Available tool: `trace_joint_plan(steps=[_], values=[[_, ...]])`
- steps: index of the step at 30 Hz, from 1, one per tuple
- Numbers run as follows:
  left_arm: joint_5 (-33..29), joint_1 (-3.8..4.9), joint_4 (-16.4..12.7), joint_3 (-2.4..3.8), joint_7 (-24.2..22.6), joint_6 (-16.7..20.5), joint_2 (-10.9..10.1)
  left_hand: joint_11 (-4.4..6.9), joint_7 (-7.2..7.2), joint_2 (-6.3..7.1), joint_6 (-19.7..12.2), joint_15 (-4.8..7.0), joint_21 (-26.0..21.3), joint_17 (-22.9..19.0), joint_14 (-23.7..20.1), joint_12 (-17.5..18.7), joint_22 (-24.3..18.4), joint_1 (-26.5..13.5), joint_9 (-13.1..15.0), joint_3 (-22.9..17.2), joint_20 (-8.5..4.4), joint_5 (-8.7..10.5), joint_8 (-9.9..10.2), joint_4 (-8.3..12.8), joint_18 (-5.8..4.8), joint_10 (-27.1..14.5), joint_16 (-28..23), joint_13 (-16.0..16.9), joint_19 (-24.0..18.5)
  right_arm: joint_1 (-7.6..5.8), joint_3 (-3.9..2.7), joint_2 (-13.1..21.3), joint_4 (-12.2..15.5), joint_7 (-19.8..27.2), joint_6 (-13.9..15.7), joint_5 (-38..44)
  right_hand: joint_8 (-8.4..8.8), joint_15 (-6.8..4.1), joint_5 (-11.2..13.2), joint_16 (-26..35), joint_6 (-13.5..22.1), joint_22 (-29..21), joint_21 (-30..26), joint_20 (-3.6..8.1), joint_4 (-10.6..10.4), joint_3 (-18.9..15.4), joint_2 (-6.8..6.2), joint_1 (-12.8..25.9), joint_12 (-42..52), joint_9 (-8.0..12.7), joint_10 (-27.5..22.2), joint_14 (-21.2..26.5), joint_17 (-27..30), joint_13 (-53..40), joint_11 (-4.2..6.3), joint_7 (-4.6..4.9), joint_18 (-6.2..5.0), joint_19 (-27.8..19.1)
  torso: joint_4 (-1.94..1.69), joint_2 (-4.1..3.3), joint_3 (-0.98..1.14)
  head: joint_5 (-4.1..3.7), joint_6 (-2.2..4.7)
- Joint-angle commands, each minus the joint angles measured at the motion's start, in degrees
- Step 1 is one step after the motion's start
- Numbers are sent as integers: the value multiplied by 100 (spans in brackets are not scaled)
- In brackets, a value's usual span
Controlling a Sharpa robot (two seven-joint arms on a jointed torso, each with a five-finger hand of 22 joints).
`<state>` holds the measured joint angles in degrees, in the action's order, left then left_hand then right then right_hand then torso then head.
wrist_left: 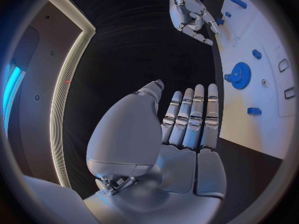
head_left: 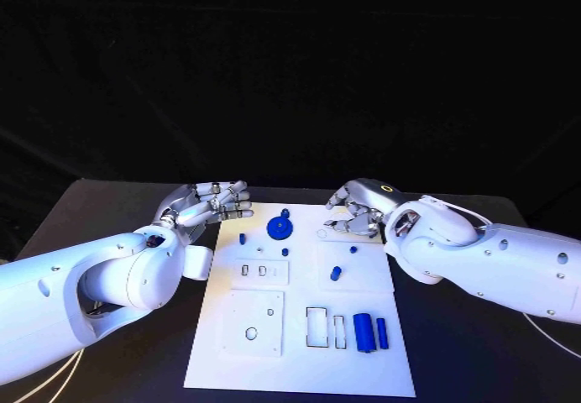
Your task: Assemble the parts on the task board
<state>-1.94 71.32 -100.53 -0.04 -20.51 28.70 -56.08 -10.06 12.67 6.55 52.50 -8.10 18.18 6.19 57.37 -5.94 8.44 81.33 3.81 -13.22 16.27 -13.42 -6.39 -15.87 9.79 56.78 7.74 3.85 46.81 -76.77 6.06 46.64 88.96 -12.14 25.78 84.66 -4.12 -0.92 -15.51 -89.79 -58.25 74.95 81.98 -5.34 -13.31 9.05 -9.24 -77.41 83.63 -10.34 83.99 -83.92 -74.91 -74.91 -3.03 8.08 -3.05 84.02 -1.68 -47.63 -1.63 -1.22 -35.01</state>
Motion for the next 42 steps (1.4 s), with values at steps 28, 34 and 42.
trace_joint_plan(steps=[28,34,42], values=[[-11,0,95,-18,-11,-249,67,-28,16,-9,9,-28,35,15,48,21,5,63,1,-4,-20,24,25,14,66,19,-41,0,21,231,3,769,-532,1473,-221,-1271,65,46,-32,26,90,587,-109,-28,206,-71,-114,-256,-107,52,33,-580,-1401,-810,-62,41,40,-65,77,50,69,-104,-50],[-11,0,109,-18,-10,-247,68,-28,16,-9,9,-28,35,15,48,21,5,63,1,-4,-20,24,25,14,66,19,-41,0,21,296,4,705,-618,1456,-265,-1224,62,48,-36,20,95,592,-105,-30,210,-68,-106,-265,-95,53,42,-583,-1415,-821,-64,43,42,-61,86,54,69,-99,-68],[-11,0,138,-19,-8,-247,84,-28,16,-9,10,-28,35,16,49,22,4,65,1,-4,-20,24,26,15,66,20,-42,0,20,321,4,681,-658,1435,-349,-1178,13,49,-66,11,8,626,-78,-37,235,-53,-53,-304,-54,37,75,-589,-1435,-859,-59,32,50,-36,90,56,69,-99,-91]])
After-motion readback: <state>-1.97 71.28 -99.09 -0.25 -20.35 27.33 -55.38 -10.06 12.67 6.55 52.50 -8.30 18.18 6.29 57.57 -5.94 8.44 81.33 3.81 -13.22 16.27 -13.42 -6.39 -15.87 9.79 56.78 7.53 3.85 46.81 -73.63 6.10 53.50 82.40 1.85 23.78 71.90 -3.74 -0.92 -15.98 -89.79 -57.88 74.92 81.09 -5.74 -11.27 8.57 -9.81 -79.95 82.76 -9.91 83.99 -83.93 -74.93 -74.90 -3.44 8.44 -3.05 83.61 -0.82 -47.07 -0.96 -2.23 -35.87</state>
